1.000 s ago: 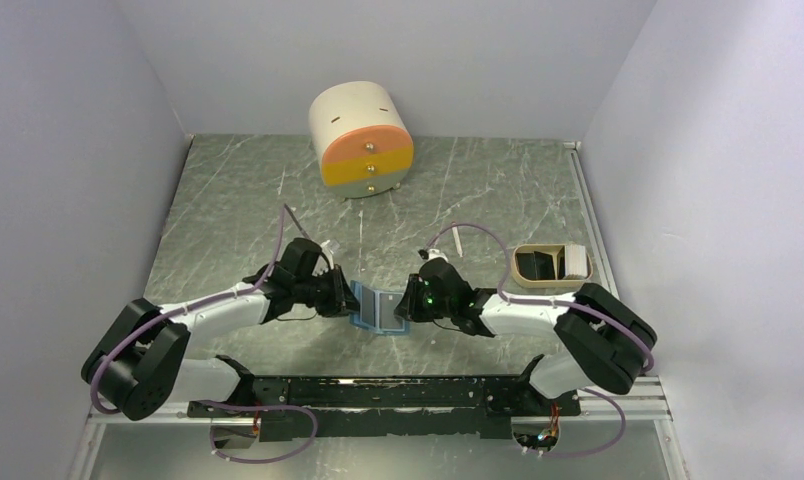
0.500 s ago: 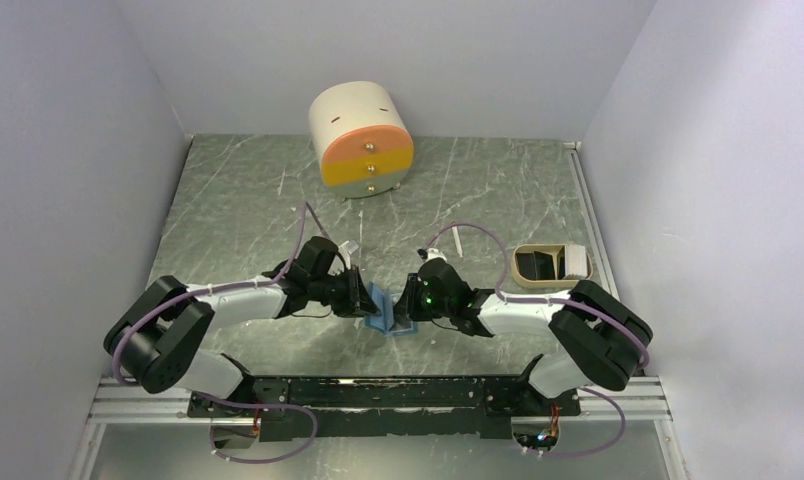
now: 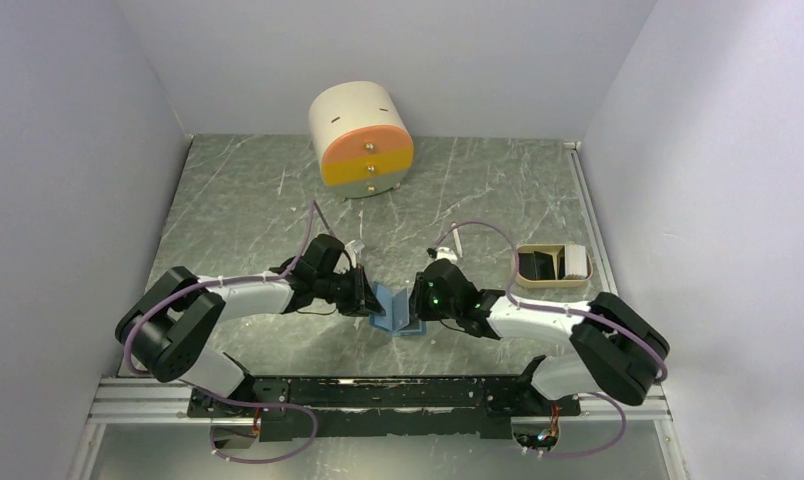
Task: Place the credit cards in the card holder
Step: Turn over the card slot in the card holder, then pick up the credit card from the storage box, then insert the credit card into the card holder.
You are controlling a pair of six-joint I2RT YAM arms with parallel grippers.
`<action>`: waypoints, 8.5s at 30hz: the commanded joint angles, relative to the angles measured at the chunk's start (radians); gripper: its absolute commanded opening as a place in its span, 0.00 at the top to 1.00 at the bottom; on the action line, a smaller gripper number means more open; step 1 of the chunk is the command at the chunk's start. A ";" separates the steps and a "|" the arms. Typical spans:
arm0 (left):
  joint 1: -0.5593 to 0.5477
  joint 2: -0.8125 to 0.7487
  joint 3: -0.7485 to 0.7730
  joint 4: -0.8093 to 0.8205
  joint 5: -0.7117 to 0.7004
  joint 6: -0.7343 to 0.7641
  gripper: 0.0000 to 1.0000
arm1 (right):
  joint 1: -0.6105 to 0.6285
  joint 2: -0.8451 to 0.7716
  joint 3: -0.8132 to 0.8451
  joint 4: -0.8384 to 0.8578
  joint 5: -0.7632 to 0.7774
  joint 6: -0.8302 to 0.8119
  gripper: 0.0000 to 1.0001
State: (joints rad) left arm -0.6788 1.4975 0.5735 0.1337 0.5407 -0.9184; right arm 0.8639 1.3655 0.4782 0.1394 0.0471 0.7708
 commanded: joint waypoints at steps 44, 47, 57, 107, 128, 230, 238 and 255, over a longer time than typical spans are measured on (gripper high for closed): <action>-0.002 -0.038 -0.122 0.137 0.096 0.051 0.81 | -0.830 0.158 0.574 -0.689 0.604 -0.745 0.31; -0.002 -0.039 -0.123 0.145 0.105 0.054 0.81 | -0.846 0.208 0.570 -0.679 0.614 -0.753 0.31; -0.002 -0.037 -0.098 0.122 0.099 0.075 0.82 | -0.891 0.338 0.576 -0.687 0.733 -0.750 0.30; 0.005 -0.005 -0.123 0.171 0.117 0.066 0.83 | -0.859 0.264 0.603 -0.803 0.529 -0.675 1.00; 0.051 0.025 -0.158 0.246 0.113 0.022 0.84 | -0.626 0.127 0.847 -1.041 0.388 -0.496 1.00; 0.116 -0.158 -0.241 0.046 -0.063 -0.003 0.88 | -0.092 0.097 -0.186 0.450 -0.291 0.224 1.00; 0.116 -0.147 -0.241 0.069 -0.053 -0.012 0.87 | -0.075 0.079 -0.188 0.399 -0.244 0.229 1.00; 0.116 -0.133 -0.226 0.075 -0.041 -0.006 0.86 | -0.030 0.220 -0.034 0.243 -0.216 0.195 0.91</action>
State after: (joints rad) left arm -0.5663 1.3632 0.3153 0.1944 0.5030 -0.9382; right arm 0.8097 1.5642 0.4065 0.5449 -0.2413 1.0061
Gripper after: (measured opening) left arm 0.138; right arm 0.059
